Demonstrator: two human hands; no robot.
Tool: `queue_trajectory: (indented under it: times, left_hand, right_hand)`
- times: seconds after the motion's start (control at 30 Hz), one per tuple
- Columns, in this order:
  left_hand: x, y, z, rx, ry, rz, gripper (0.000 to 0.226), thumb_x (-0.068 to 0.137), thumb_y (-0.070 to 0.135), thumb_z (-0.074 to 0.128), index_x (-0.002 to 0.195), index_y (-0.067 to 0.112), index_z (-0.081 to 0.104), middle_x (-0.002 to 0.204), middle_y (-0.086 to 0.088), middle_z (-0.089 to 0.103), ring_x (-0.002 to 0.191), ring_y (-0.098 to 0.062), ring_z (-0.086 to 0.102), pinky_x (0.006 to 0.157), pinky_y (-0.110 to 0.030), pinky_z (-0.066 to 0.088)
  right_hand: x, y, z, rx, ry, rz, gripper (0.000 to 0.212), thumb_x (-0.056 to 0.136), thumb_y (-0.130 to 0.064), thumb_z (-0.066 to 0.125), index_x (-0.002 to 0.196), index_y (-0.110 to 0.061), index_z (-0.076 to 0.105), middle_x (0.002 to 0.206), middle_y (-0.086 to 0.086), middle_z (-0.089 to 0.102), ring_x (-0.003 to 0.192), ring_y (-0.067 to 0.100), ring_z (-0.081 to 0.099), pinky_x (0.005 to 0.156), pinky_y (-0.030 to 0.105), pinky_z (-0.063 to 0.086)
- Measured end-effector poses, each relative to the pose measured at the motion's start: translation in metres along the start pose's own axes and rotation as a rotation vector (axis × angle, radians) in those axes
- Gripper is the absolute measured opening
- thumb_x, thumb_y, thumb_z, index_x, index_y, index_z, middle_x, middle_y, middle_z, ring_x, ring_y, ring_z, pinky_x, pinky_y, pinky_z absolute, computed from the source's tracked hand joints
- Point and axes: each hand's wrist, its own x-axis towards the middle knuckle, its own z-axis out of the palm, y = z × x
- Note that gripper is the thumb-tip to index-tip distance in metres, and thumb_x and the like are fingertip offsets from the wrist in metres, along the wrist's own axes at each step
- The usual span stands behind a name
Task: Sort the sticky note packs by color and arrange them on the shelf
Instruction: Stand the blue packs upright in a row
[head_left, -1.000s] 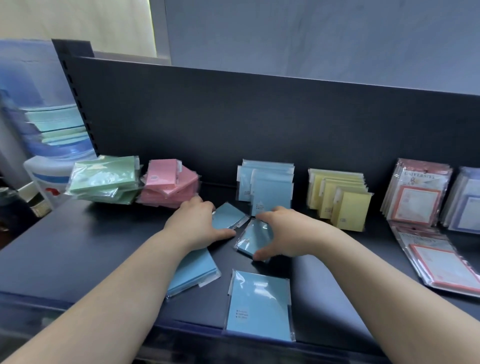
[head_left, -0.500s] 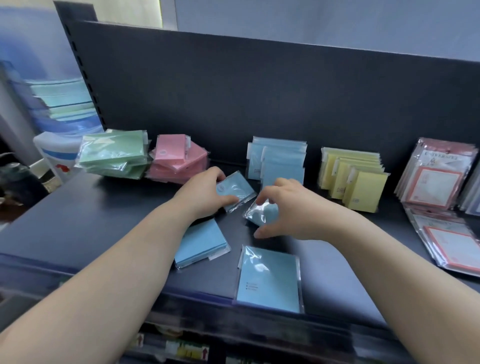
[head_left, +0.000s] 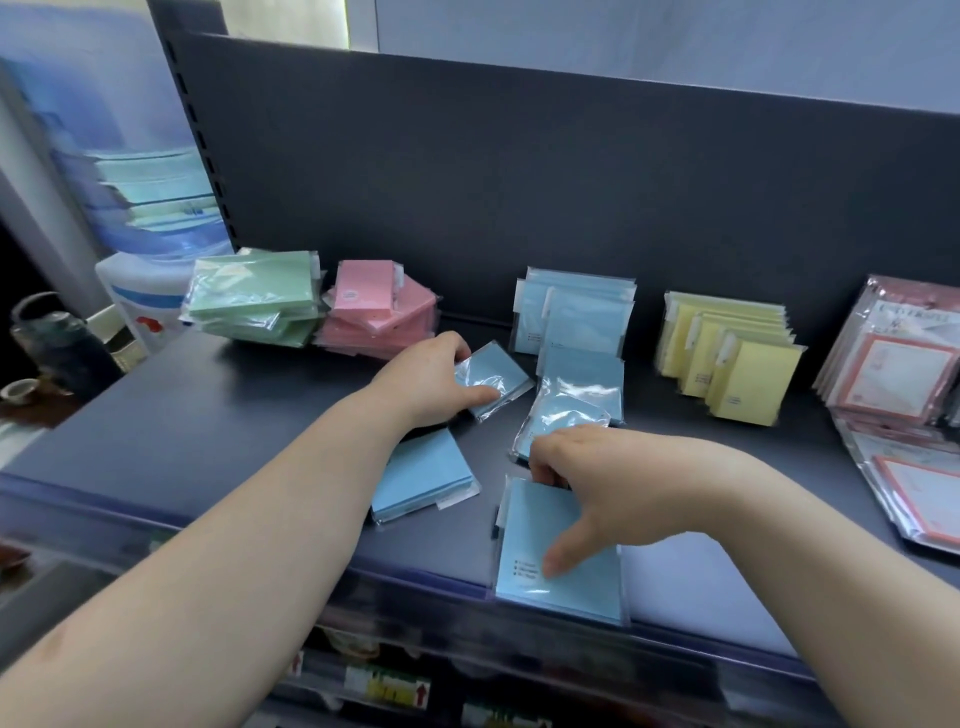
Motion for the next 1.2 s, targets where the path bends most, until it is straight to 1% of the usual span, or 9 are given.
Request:
queue_trajectory:
  times: [0.1,0.23,0.4,0.53,0.7,0.87,1.03,1.13,1.2]
  left_hand:
    - [0.0,0.0,0.0,-0.006,0.001,0.001,0.05,0.076,0.049,0.071,0.111,0.019,0.051,0.101,0.005,0.052,0.092,-0.016,0.05,0.073,-0.029,0.037]
    - [0.0,0.0,0.001,-0.01,0.007,0.005,0.05,0.077,0.049,0.071,0.112,0.019,0.051,0.102,0.004,0.054,0.091,-0.016,0.052,0.073,-0.029,0.038]
    - [0.0,0.0,0.001,-0.001,-0.002,-0.002,0.052,0.077,0.05,0.07,0.114,0.02,0.05,0.1,0.006,0.053,0.09,-0.016,0.052,0.072,-0.029,0.038]
    - [0.0,0.0,0.001,0.012,-0.005,-0.004,0.054,0.078,0.051,0.069,0.117,0.019,0.05,0.102,0.007,0.052,0.092,-0.016,0.052,0.074,-0.029,0.039]
    - [0.001,-0.001,0.0,-0.002,-0.007,-0.007,0.047,0.082,0.045,0.066,0.117,0.018,0.05,0.107,0.004,0.057,0.091,-0.016,0.054,0.074,-0.03,0.04]
    - [0.004,-0.005,-0.004,-0.162,0.097,-0.021,0.035,0.088,0.028,0.061,0.12,0.016,0.053,0.114,0.002,0.057,0.101,-0.016,0.054,0.081,-0.026,0.039]
    - [0.003,-0.001,-0.009,-0.425,0.202,-0.018,0.025,0.087,0.018,0.062,0.112,0.019,0.057,0.108,0.002,0.061,0.094,-0.016,0.058,0.079,-0.03,0.049]
    - [0.001,0.002,-0.014,-0.638,0.162,-0.063,0.015,0.087,0.013,0.062,0.1,0.02,0.059,0.1,-0.007,0.066,0.082,-0.018,0.062,0.067,-0.033,0.052]
    - [-0.003,0.006,-0.018,-0.807,0.083,-0.066,0.01,0.089,0.01,0.061,0.094,0.019,0.062,0.095,-0.011,0.066,0.079,-0.021,0.063,0.069,-0.039,0.052]
  right_hand:
    - [0.0,0.003,-0.005,0.139,0.016,-0.014,0.042,0.074,-0.048,0.074,0.089,-0.031,0.038,0.085,-0.012,0.049,0.069,0.01,0.046,0.063,0.031,0.043]
    - [0.006,0.025,-0.016,0.268,0.128,0.008,0.029,0.082,-0.031,0.069,0.103,-0.034,0.048,0.096,-0.013,0.058,0.087,0.011,0.057,0.081,0.034,0.05]
    - [0.024,0.067,-0.029,0.317,0.253,0.176,0.046,0.084,-0.027,0.068,0.128,-0.027,0.052,0.121,-0.011,0.056,0.113,0.012,0.055,0.096,0.025,0.04]
    - [0.034,0.083,-0.039,0.57,0.296,0.118,0.025,0.084,-0.014,0.064,0.107,-0.025,0.067,0.103,-0.01,0.072,0.097,0.01,0.067,0.097,0.039,0.048]
    - [0.055,0.085,-0.047,0.232,0.398,0.209,0.055,0.087,-0.02,0.062,0.14,-0.025,0.045,0.137,-0.006,0.051,0.123,0.014,0.049,0.095,0.02,0.035]
    - [0.071,0.078,-0.029,0.086,0.564,0.217,0.05,0.089,-0.019,0.057,0.137,-0.024,0.047,0.136,0.006,0.045,0.127,0.029,0.036,0.105,0.031,0.029]
    - [0.062,0.058,-0.016,0.129,0.527,0.07,0.041,0.09,-0.034,0.059,0.13,-0.026,0.055,0.126,-0.002,0.051,0.121,0.02,0.039,0.098,0.026,0.03]
    - [0.058,0.05,-0.015,0.144,0.55,0.027,0.045,0.091,-0.038,0.058,0.133,-0.024,0.051,0.128,-0.004,0.053,0.122,0.017,0.041,0.098,0.023,0.03]
    - [0.056,0.043,-0.015,0.266,0.614,-0.004,0.052,0.091,-0.037,0.058,0.138,-0.021,0.044,0.126,-0.01,0.053,0.117,0.009,0.045,0.094,0.018,0.031]
